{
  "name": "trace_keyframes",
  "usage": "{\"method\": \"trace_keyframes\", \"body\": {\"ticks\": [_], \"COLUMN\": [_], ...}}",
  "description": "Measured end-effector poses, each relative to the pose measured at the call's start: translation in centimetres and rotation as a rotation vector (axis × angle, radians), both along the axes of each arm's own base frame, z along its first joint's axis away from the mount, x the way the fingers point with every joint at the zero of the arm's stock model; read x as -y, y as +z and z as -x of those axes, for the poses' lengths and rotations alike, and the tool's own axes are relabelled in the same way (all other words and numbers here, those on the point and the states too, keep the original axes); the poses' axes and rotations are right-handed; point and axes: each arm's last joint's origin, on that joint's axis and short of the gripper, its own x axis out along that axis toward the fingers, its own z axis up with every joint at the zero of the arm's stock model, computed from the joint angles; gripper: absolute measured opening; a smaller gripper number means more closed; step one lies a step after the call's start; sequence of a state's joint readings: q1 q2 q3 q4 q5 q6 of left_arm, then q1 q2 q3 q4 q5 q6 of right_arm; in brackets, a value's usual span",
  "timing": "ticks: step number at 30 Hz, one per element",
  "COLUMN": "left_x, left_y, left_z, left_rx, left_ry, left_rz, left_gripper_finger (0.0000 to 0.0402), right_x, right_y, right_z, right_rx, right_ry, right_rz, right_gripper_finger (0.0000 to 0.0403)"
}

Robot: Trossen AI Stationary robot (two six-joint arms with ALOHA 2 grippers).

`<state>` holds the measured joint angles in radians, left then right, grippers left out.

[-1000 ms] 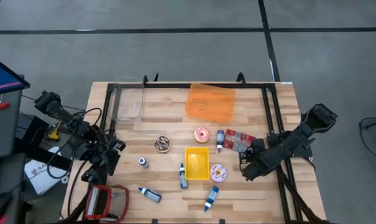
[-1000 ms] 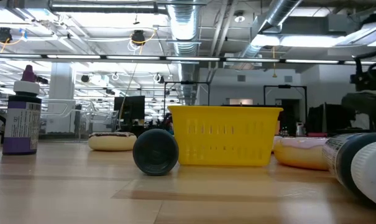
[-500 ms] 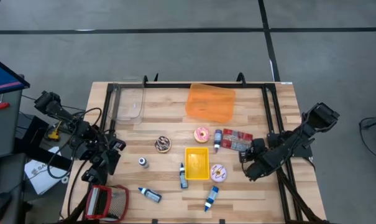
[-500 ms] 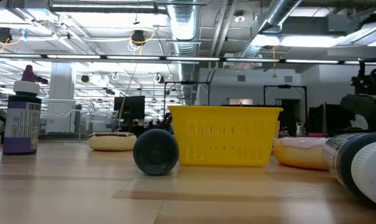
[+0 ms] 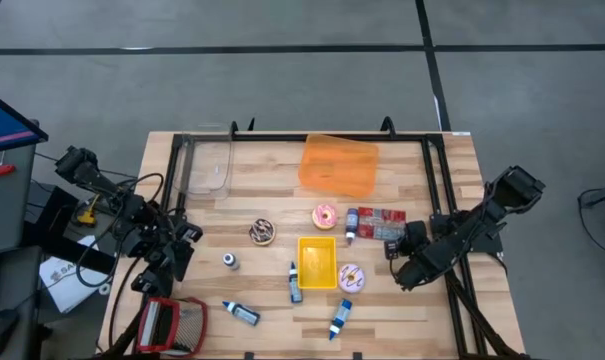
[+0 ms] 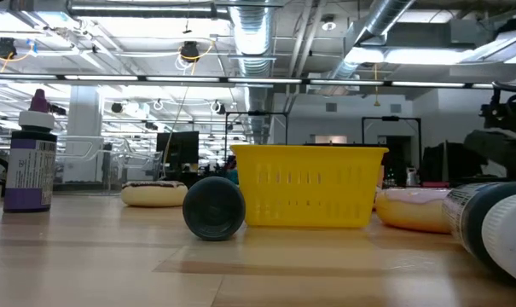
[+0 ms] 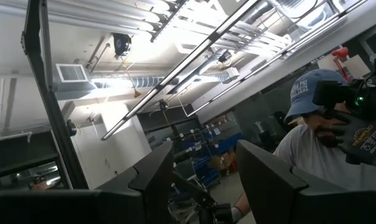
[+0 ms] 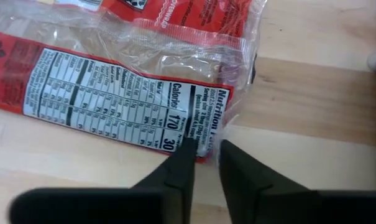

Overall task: Pick & Place Food Item
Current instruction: Put the red popcorn bag into the orange bin

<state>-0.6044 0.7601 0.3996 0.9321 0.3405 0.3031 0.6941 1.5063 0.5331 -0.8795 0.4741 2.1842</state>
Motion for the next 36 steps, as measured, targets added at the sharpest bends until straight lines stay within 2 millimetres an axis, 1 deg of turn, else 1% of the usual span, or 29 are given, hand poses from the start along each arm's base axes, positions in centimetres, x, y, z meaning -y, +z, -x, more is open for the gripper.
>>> {"method": "trace_keyframes", "body": {"ticks": [4, 8, 11, 15, 18, 24, 28, 32, 36], "left_x": [0.0, 0.0, 0.0, 0.0, 0.0, 0.0, 0.0, 0.0, 0.0], "left_y": [0.0, 0.0, 0.0, 0.0, 0.0, 0.0, 0.0, 0.0, 0.0], "left_z": [0.0, 0.0, 0.0, 0.0, 0.0, 0.0, 0.0, 0.0, 0.0], "left_rx": [0.0, 0.0, 0.0, 0.0, 0.0, 0.0, -0.001, -0.001, -0.001], "left_ry": [0.0, 0.0, 0.0, 0.0, 0.0, 0.0, 0.0, 0.0, 0.004], "left_rz": [0.0, 0.0, 0.0, 0.0, 0.0, 0.0, 0.0, 0.0, 0.001], "left_gripper_finger": [0.0171, 0.0171, 0.0171, 0.0171, 0.0171, 0.0171, 0.0171, 0.0171, 0.0171], "right_x": [-0.1, -0.7, -1.4, -2.1, -2.4, -3.2, -3.5, -3.3, -2.6], "right_y": [0.0, 0.4, 1.4, 3.6, 5.4, 9.3, 11.5, 13.2, 14.9], "right_z": [0.0, -0.2, -0.9, -1.9, -2.4, -3.6, -5.0, -6.8, -8.5], "right_rx": [0.014, 0.029, 0.059, 0.107, 0.095, 0.13, 0.15, 0.138, 0.138], "right_ry": [0.013, 0.028, 0.05, 0.097, 0.119, 0.165, 0.202, 0.236, 0.254], "right_rz": [0.013, 0.009, 0.025, 0.122, 0.182, 0.288, 0.359, 0.438, 0.515], "right_gripper_finger": [0.0011, 0.0003, 0.0001, 0.0, 0.0, 0.0, 0.0, 0.0, 0.0]}}
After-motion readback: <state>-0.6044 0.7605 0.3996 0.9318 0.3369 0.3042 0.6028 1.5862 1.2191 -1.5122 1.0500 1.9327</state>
